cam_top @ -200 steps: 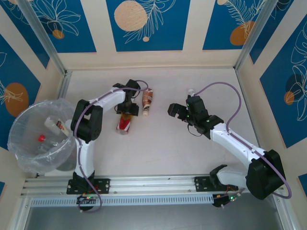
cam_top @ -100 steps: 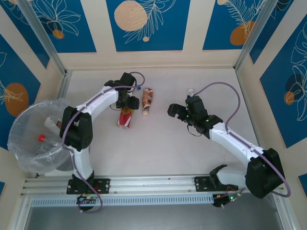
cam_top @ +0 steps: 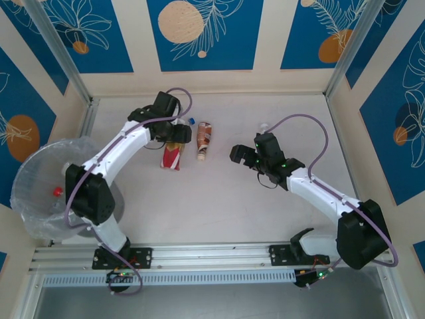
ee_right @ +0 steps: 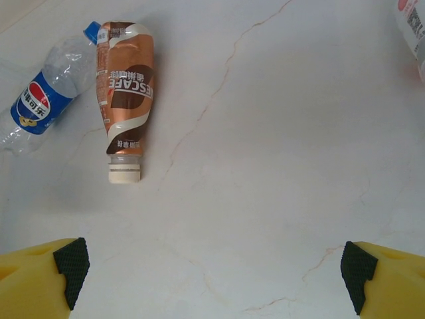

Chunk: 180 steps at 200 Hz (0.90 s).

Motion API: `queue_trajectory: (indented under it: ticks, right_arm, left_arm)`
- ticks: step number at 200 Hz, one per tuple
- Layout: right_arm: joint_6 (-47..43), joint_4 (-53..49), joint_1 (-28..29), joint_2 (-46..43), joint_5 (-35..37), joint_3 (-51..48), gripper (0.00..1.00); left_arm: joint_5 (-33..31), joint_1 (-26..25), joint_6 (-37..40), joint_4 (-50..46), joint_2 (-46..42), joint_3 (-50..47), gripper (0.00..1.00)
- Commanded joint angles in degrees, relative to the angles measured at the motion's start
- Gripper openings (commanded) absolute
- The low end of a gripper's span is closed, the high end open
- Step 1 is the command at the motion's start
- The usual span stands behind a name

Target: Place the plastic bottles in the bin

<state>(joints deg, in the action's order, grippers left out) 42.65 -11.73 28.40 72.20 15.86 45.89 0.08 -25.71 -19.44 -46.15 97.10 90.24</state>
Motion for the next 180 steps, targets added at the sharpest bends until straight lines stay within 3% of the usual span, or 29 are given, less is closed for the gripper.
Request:
queue_trajectory:
  ticks: [1, 44, 92, 123, 180]
  right_arm:
    - [0.32, 0.73, -0.28, 0.39, -1.09, 1.85, 1.00]
    - [0.11, 0.74, -0.27, 0.92, -1.18, 2.03, 1.00]
    - [-0.11, 0.96, -0.28, 1.61, -1.79, 2.50, 1.00]
    - [-0.54, 1.05, -0.28, 2.22, -2.01, 2.67, 1.00]
    - [-1.50, 0.83, -0.38, 3.63, -2.40, 4.06, 1.00]
  left_arm:
    - [1.50, 0.49, -0.86, 0.19, -3.50, -0.06, 0.60]
    - [7.39, 0.67, -0.33, 0.94, -7.76, 1.14, 0.60]
    - [8.45, 1.86, -0.27, 0.80, -12.09, 2.42, 0.60]
    - [14.39, 5.05, -0.69, 0.48, -14.31, 2.55, 0.60]
    - [17.41, 13.45, -1.29, -1.53, -20.36, 2.59, 0.60]
